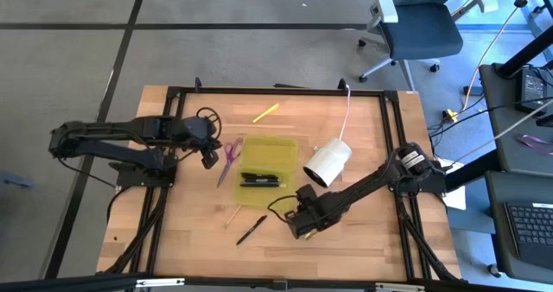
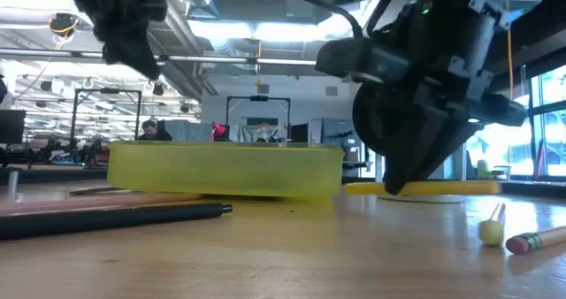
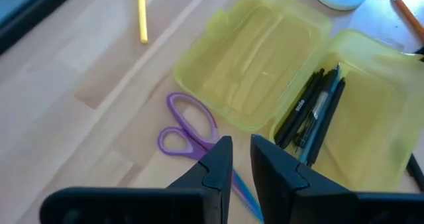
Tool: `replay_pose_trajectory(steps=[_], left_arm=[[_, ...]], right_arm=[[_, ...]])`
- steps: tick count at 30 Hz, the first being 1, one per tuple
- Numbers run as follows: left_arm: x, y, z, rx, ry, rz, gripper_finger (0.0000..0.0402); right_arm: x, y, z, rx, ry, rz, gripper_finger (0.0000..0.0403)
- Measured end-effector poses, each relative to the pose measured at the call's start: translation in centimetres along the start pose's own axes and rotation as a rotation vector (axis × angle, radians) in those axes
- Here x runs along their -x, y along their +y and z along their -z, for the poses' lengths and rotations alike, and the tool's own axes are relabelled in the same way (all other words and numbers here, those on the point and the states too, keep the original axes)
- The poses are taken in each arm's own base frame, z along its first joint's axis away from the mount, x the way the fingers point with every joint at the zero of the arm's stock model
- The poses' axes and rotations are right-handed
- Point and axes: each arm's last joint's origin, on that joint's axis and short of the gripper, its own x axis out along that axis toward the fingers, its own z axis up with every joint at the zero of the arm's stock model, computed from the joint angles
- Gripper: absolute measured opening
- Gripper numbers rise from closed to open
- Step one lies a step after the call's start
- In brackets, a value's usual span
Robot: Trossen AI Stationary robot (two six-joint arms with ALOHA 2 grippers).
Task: Pick & place school supplies into a supply box
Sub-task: Put the yellow pen into the yellow supply box
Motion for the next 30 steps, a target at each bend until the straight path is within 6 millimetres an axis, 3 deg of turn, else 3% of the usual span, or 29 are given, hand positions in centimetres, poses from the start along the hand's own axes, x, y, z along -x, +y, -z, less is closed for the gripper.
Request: replay_pose_trajectory(steps=[8,18,23,30], left_arm=[[-0.3,0.8,1.9,0.058,-0.028,0.002,0.0053],[-1.4,1.0,2.7,0.088,-0.014,-0.004,0.0049],[-1.6,1.1,2.9,0.129,-0.015,-0.003,0.0048],[-1.6,1.1,2.8,0.149,-0.026,-0.013,0.0049]], right_arm=[[1.8,0.0,0.8,0.073,0.127,-0.044,0.0046],[8.0,-0.6,0.4,0.178,0.034,-0.236,0.0047],[9.8,0.0,-1.9,0.310,-0.158,-0.350,0.0047],[9.2,1.2,-7.5,0.583,-0.335,-0.420,0.0047]])
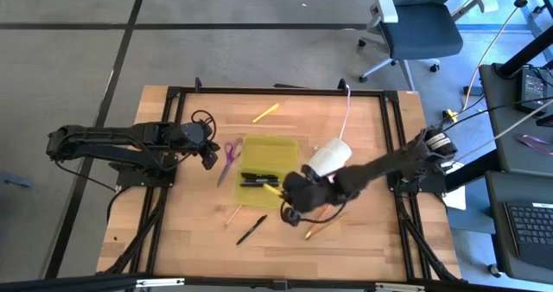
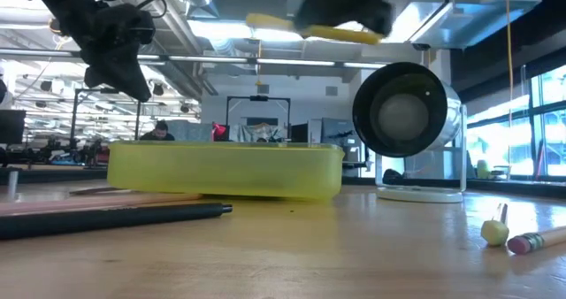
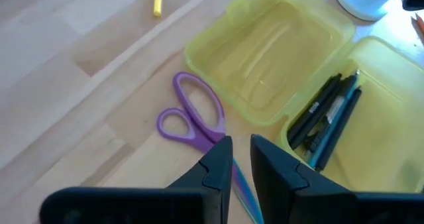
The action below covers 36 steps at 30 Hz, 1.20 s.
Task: Pick & place school supplies into a supply box
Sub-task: Put the yellow pen into the yellow supply box
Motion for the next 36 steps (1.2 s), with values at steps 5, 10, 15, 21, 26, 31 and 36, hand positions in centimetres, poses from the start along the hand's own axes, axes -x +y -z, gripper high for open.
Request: replay_pose_trajectory(steps=[5,10,15,21,26,31,36], left_arm=[[0.0,0.1,-0.1,0.000,-0.023,-0.035,0.0052],[0.0,0.3,-0.2,0.000,-0.058,-0.088,0.0047],[0.0,0.3,-0.2,0.000,-0.063,-0.095,0.0045],[0.0,0.2,-0.3,0.005,-0.077,-0.087,0.0043],[0.0,0.0,-0.6,0.015,-0.108,-0.067,0.0045],[0.1,-0.2,-1.0,0.027,-0.146,-0.042,0.0040],[0.1,-0.5,-1.3,0.072,-0.180,-0.017,0.0038]], right_arm=[[-1.5,-2.6,-2.5,0.141,-0.010,-0.037,0.0047],[-3.3,-4.1,-3.3,0.240,-0.004,-0.062,0.0047],[-5.9,-4.9,-3.3,0.288,0.011,-0.091,0.0047],[-8.4,-5.8,-2.5,0.308,0.051,-0.064,0.0047],[-10.1,-5.7,-1.7,0.323,0.061,-0.072,0.0047],[-11.6,-5.7,-0.9,0.365,0.080,-0.085,0.0047],[-12.8,-6.1,-0.2,0.366,0.104,-0.071,0.0047]])
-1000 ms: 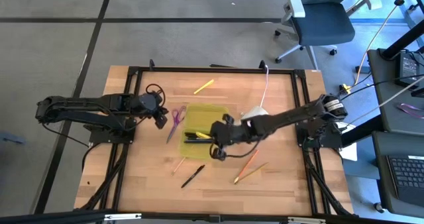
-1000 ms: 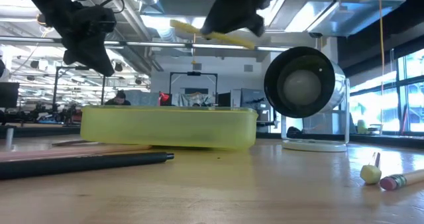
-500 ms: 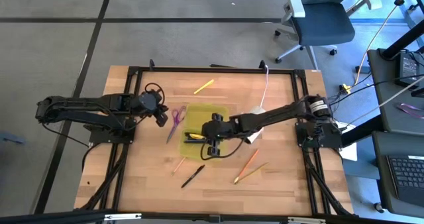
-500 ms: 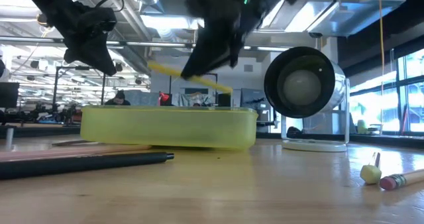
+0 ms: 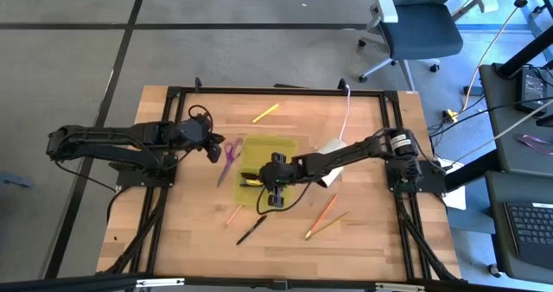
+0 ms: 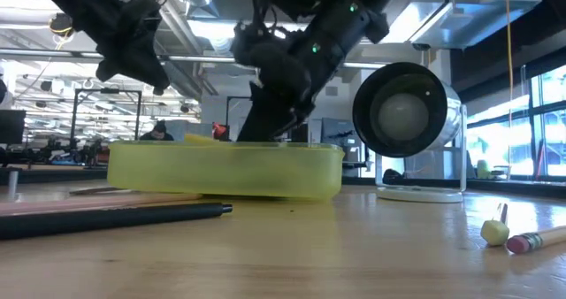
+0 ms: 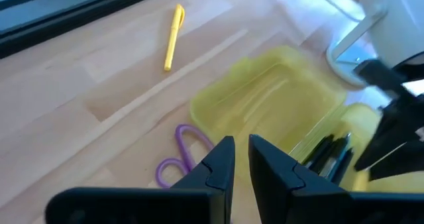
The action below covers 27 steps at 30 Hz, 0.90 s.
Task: Pick & place school supplies into a supply box
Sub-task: Put the yellow pen into the yellow supply box, then put the purple scissors into the yellow supply box
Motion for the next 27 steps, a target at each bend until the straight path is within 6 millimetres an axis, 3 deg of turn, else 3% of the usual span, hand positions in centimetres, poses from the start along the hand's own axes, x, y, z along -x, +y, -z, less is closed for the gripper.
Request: replay_pose_trajectory(steps=[6,13,22,27], left_arm=[[0.0,-0.1,-0.1,0.014,-0.010,0.007,0.0039],[0.0,-0.1,-0.1,0.045,-0.010,0.008,0.0034],[0.0,0.0,-0.2,0.089,-0.028,-0.015,0.0038],[-0.3,0.1,-0.2,0.163,-0.059,-0.073,0.0033]], right_arm=[[-1.3,0.0,0.7,0.001,0.025,0.004,0.0047],[-1.2,0.0,0.7,0.051,0.024,0.004,0.0048],[-1.1,-0.4,0.9,0.042,0.063,-0.011,0.0118],[0.6,-1.4,0.0,0.020,0.046,-0.002,0.0129]])
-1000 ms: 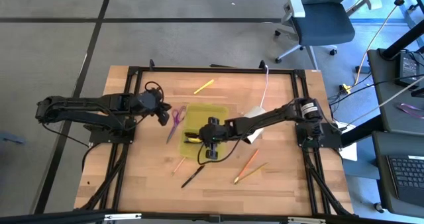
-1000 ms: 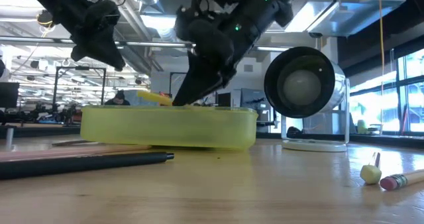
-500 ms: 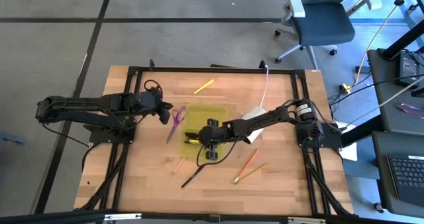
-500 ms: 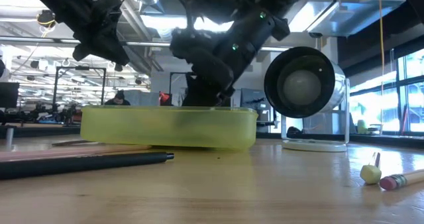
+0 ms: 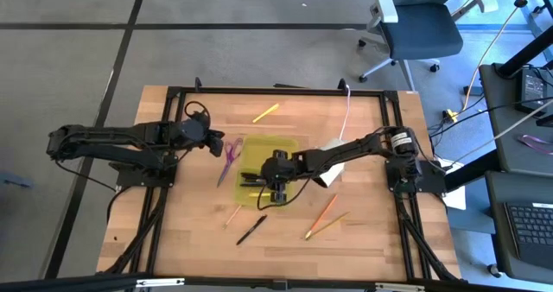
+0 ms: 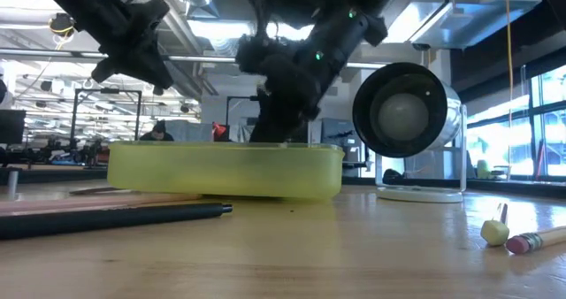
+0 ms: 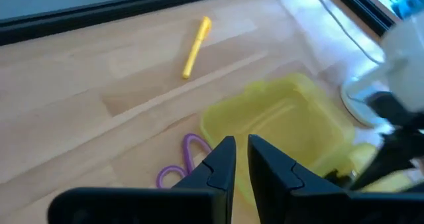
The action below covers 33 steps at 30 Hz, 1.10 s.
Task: Pick & place school supplies into a supply box
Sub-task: Put the purple scissors into the yellow supply box
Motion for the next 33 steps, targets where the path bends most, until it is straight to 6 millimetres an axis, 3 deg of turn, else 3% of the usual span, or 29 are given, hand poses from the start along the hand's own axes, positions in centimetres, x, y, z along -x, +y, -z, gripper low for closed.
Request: replay_pose_trajectory(steps=[6,12,25,33], left_arm=[[-1.6,-0.3,0.5,0.068,0.031,-0.079,0.0032],[-4.2,-0.3,1.6,0.181,0.104,-0.206,0.0031],[-7.6,0.1,2.8,0.245,0.151,-0.355,0.0041],[-8.5,0.2,3.5,0.271,0.188,-0.390,0.0085]], right_arm=[[4.7,-1.8,-1.8,-0.055,-0.056,-0.005,0.0125],[9.9,-3.4,-2.0,-0.086,-0.028,0.022,0.0124],[20.2,-4.2,0.9,-0.155,0.133,0.093,0.0124],[25.9,-4.5,1.7,-0.170,-0.013,0.139,0.0124]])
